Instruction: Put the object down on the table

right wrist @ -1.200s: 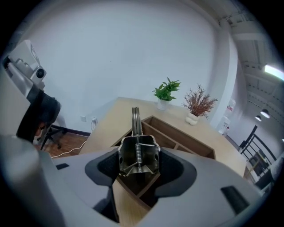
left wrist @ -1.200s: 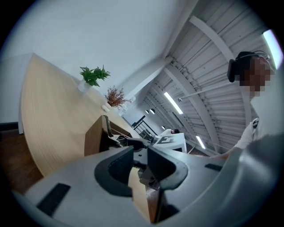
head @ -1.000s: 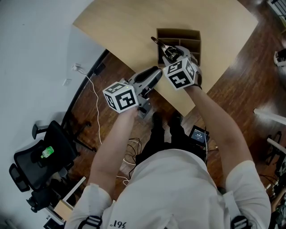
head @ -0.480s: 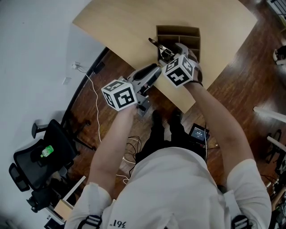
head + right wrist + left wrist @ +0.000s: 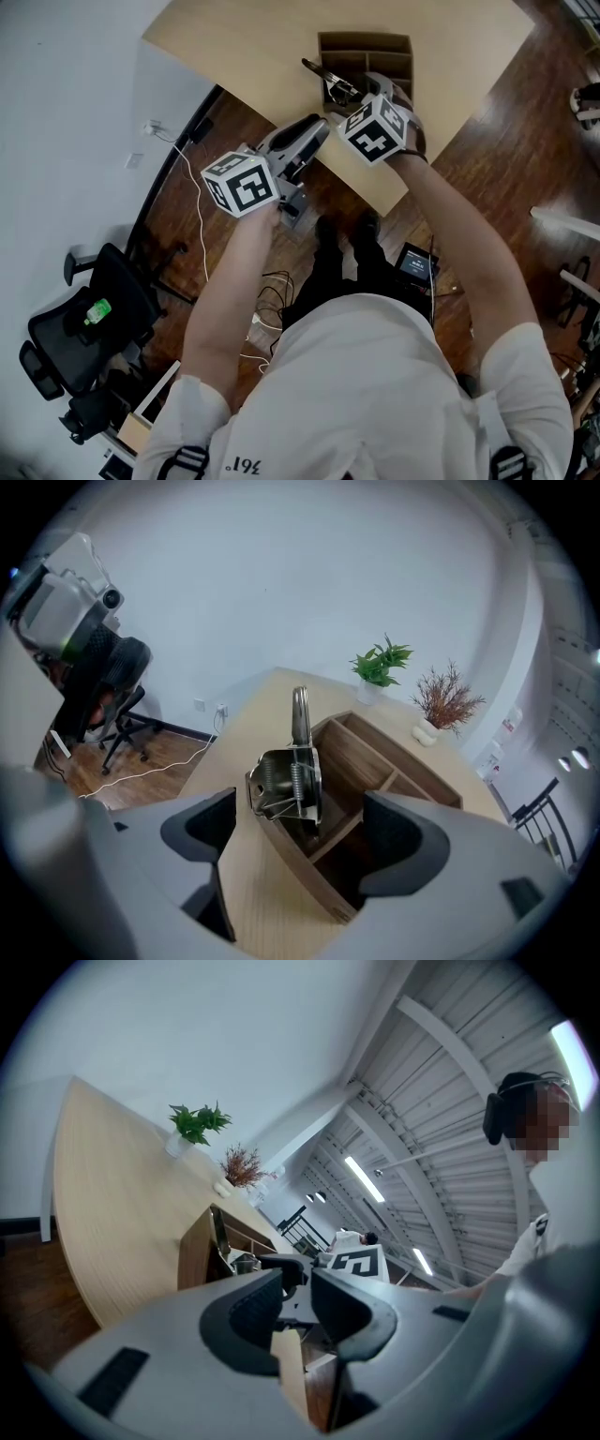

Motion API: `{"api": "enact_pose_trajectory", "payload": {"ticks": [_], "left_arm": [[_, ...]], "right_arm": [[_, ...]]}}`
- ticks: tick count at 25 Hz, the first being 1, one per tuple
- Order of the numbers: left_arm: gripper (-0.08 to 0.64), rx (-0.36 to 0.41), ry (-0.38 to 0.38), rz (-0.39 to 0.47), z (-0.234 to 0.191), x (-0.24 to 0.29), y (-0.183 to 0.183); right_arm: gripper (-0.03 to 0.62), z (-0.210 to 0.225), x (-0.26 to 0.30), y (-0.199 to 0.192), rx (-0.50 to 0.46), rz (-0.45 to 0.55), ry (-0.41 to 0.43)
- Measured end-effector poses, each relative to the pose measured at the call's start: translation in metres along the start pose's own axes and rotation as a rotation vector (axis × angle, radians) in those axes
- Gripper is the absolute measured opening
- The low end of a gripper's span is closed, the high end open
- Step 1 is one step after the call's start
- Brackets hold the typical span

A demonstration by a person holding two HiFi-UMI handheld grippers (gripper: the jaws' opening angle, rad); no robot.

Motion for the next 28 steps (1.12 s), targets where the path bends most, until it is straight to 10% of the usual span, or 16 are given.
{"api": "enact_pose_trajectory", "payload": {"ticks": [14,22,28], "left_arm": [[0.086,0.021,-0.004,0.033,0.008,-0.006,0.012],[0.084,0.062,-0.052,0.029,0.047,-0.014,0.010],[0.084,0.090,-0.070,0.038,0.062,-0.020,0.017]], "right_arm": [[0.400,0.013,-0.037,0.003,0.012,0.042,0.002],[0.042,0.022,-0.101,-0.010,0.095,0.107,-0.066],[0.002,0.030,-0.130,-0.017,0.170,0.121,-0.082]]}}
Point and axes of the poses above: the fingertips, and each gripper's own axes: x forward along the fingers, z to its right, y out of its top, the point moved 5 cm from there along -x, backward along the fingers, and after that the axes turned 13 degrees about x, right-handed, at the moved point
